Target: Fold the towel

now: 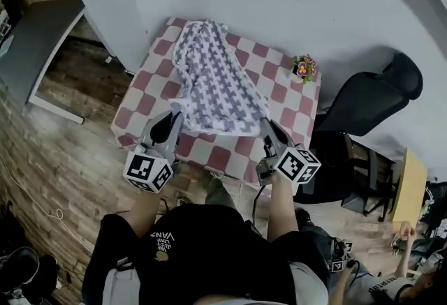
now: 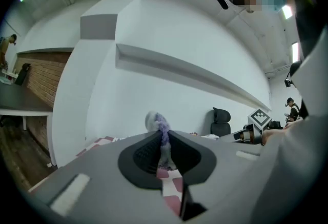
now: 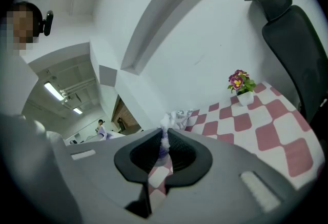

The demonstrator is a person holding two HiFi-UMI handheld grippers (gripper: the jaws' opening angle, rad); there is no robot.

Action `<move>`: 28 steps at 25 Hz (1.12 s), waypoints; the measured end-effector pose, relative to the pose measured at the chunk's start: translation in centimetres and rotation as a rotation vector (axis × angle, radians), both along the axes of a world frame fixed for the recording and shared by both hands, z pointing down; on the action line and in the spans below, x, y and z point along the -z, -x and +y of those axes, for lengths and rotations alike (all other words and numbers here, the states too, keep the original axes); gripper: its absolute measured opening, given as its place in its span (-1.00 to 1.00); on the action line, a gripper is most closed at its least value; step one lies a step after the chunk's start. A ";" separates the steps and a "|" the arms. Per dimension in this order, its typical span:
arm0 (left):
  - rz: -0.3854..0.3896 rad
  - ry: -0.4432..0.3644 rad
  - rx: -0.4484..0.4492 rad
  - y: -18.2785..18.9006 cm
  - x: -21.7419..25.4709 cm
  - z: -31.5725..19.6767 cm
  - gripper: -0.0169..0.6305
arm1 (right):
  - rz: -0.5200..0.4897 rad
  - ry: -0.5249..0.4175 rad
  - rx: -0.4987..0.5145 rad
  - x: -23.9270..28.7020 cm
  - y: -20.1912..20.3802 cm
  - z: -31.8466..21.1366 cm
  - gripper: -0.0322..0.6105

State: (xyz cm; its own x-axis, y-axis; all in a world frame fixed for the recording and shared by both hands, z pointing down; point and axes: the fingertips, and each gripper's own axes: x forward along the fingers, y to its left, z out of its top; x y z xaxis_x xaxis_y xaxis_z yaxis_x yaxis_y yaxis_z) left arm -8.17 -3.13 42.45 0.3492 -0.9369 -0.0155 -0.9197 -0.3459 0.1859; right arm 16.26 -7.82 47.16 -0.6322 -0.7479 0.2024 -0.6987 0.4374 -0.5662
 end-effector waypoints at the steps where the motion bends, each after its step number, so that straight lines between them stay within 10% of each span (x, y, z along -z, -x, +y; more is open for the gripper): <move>1: 0.003 -0.014 0.004 0.4 0.4 1.2 -0.85 | -0.008 -0.012 0.005 0.6 0.4 1.1 -0.80; 28: 0.088 -0.034 -0.154 2.3 0.1 22.0 -0.85 | -0.016 -0.119 0.027 7.2 2.1 27.8 -0.80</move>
State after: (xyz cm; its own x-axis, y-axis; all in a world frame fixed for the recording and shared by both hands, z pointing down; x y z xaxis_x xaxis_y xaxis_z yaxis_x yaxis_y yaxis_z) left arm -10.52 18.85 42.35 0.4844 -0.8709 -0.0832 -0.8362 -0.4889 0.2486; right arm 14.15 20.03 39.91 -0.6549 -0.7487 0.1030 -0.6769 0.5205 -0.5205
